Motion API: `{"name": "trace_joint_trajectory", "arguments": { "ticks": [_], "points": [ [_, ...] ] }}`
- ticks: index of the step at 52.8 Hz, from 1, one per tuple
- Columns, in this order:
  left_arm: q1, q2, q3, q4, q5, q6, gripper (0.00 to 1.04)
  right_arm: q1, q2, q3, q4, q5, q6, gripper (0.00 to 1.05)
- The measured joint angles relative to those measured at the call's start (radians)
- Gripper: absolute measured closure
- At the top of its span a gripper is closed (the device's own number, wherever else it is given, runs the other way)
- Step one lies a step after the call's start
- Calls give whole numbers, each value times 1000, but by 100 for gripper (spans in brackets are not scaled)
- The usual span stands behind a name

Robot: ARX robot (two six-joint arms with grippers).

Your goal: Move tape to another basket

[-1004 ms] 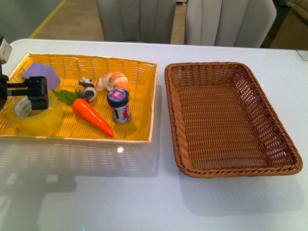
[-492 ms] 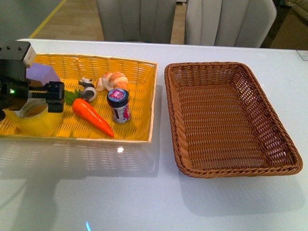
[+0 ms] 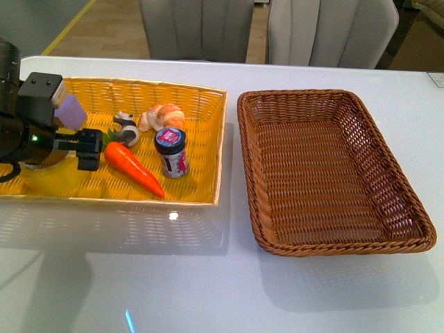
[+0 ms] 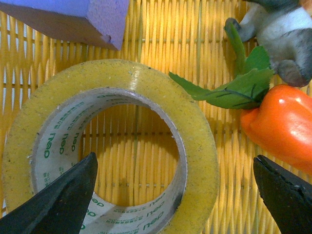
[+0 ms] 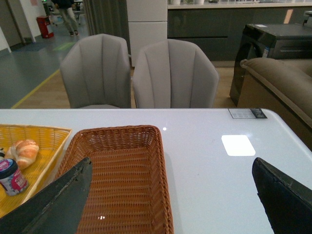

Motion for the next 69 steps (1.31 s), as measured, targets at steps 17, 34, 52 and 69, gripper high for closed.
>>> {"name": "trace_joint_trajectory", "arguments": {
  "ticks": [17,34,52,69],
  "points": [
    [0,39,52,-50,-19,30,9,0,0,0,0,0,0,9],
    [-14,63,72,-80,-51,36,40,0,0,0,0,0,0,9],
    [-20,32,42,-59,-86,27,86,0,0,0,0,0,0,9],
    [-4,-200,-107,-2,-103,48,88,0,0,0,0,0,0,9]
  ]
}}
